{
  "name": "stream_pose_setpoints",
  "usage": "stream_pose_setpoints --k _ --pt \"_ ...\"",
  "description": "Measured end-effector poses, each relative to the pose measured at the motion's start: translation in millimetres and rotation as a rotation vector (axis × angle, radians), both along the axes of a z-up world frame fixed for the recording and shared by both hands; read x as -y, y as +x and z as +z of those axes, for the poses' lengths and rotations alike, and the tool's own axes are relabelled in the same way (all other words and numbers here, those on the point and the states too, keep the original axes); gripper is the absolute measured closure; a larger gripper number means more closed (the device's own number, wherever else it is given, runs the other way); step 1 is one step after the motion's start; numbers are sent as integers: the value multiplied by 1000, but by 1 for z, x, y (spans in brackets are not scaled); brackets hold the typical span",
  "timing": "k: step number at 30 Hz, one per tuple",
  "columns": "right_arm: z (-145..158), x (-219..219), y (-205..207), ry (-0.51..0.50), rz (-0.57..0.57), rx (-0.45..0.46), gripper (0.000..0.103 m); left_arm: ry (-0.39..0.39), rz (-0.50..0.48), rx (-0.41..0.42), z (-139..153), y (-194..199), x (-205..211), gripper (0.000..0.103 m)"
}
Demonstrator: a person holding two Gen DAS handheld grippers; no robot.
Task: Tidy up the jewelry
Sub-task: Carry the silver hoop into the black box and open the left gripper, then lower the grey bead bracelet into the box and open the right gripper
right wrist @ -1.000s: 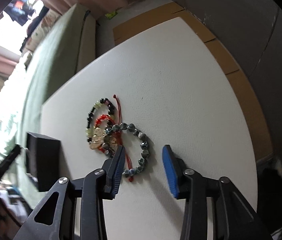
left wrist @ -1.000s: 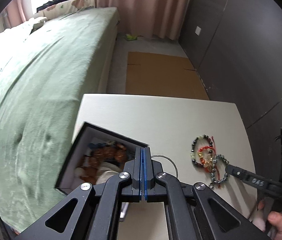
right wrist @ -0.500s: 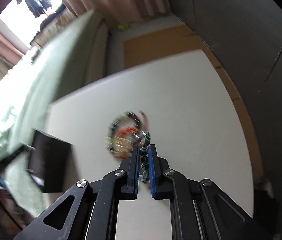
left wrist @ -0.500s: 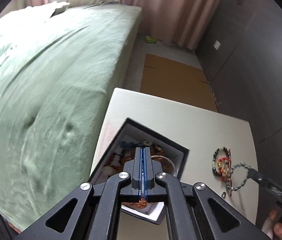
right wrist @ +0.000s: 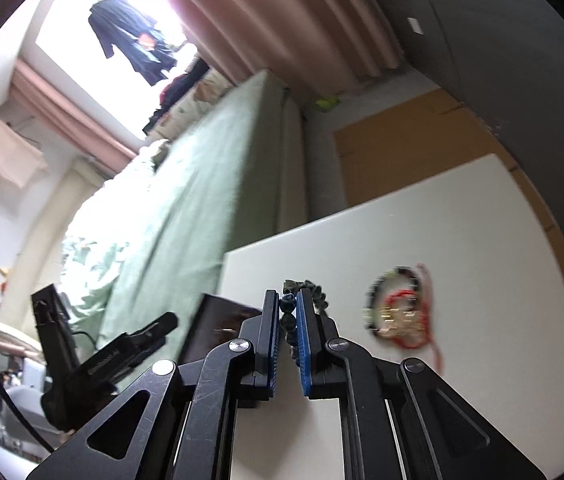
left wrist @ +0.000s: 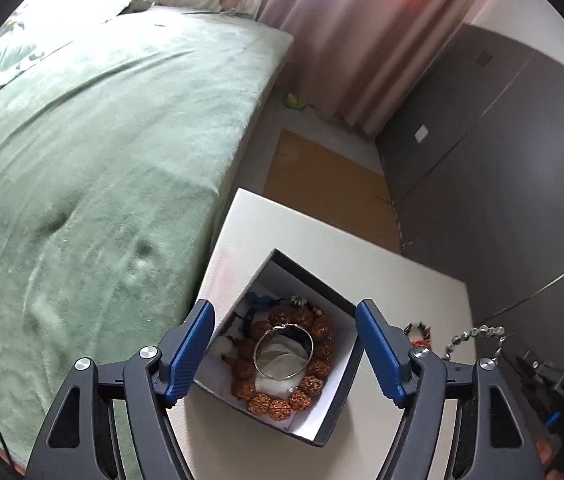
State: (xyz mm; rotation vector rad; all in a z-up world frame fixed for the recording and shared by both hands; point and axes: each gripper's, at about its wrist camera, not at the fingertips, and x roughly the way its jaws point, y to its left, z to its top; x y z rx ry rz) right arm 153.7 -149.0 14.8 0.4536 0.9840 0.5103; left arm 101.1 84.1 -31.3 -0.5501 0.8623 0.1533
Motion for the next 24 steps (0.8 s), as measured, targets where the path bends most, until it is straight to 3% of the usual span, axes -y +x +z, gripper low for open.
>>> stream_pose_setpoints --k 15,16,17,19,24 --pt "1 -83 -14 146 159 33 92 -47 65 34 12 -28 -40 29" --pt "0 -91 -14 108 162 35 84 -46 65 33 12 -28 -40 29" --pt "-3 -97 -13 80 173 13 58 -44 65 33 12 -29 -40 29" --pt "-6 -96 -16 87 164 3 39 -33 62 39 13 -31 -39 29" --pt "-10 -73 -23 50 107 -4 37 -24 64 70 18 -38 -31 15"
